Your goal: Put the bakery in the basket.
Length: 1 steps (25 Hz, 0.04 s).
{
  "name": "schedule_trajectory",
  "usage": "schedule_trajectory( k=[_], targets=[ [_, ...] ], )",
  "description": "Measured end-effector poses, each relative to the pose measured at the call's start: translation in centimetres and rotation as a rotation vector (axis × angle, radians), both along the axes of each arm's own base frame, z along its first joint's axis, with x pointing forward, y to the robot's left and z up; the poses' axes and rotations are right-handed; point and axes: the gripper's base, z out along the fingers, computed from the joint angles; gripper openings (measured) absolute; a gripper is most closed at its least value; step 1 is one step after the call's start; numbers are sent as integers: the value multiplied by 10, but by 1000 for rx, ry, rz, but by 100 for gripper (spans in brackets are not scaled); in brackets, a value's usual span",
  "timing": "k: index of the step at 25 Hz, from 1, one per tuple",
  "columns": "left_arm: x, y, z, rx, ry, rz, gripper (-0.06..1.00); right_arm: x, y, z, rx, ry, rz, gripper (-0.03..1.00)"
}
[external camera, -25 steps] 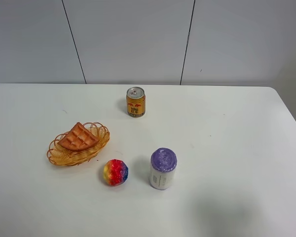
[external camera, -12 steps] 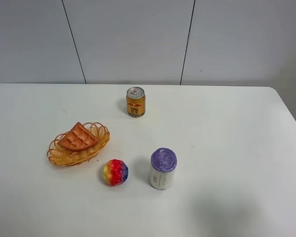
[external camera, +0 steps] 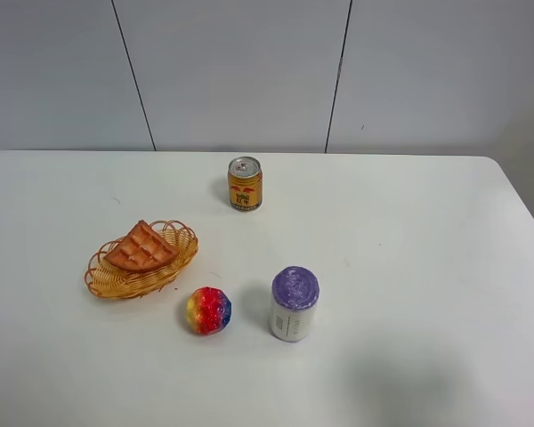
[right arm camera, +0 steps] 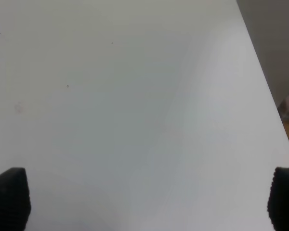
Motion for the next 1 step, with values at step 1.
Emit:
schedule_trajectory(
  k=[1],
  targets=[
    [0,0,0,0,0,0,99,0,0,0,0,0,0,99]
  ],
)
